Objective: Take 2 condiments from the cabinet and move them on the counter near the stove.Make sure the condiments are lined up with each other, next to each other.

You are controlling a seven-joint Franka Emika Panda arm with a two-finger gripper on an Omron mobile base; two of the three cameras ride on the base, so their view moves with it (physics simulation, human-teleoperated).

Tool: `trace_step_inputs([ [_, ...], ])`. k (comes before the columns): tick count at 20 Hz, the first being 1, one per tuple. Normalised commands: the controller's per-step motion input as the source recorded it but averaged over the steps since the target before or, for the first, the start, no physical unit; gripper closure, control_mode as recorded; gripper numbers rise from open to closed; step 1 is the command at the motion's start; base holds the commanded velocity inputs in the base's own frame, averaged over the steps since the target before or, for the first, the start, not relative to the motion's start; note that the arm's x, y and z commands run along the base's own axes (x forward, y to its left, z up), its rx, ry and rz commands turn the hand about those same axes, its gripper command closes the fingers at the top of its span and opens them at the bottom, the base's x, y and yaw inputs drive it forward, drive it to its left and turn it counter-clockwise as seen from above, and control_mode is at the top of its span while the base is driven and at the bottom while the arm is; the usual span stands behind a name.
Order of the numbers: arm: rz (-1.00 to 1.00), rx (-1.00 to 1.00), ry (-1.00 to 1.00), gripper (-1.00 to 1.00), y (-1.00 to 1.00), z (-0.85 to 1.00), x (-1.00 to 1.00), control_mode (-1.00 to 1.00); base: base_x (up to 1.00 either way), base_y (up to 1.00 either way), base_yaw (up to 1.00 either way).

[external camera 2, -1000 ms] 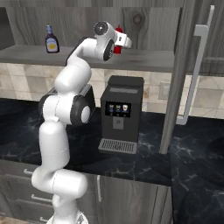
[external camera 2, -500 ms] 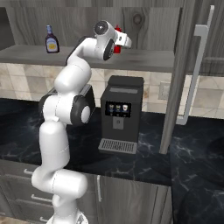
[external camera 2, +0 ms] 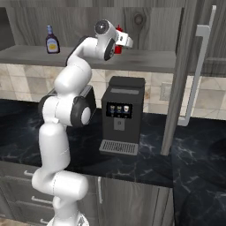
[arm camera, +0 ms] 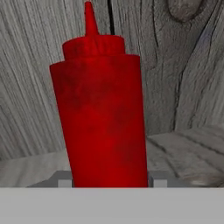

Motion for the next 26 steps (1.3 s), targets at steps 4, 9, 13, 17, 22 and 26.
trace_step_inputs([
  [4,0.0,0.0,-0.12,1.0,0.0,0.03,-0.96,-1.0,0.0,0.0,0.0],
  [9,-0.01,0.0,-0.18,1.0,0.0,0.08,-1.0,-1.0,0.0,0.0,0.0],
  [13,0.0,0.0,-0.13,1.0,0.0,0.0,-1.0,-1.0,0.0,0.0,0.0],
  [17,0.0,0.02,-0.15,1.0,0.0,0.06,-1.0,-1.0,0.0,0.0,0.0],
  [22,0.01,0.0,-0.13,1.0,0.02,0.45,-1.0,-1.0,0.0,0.0,0.0],
  [26,0.05,0.0,0.0,1.0,0.14,0.34,-1.0,-1.0,0.0,0.0,0.0],
])
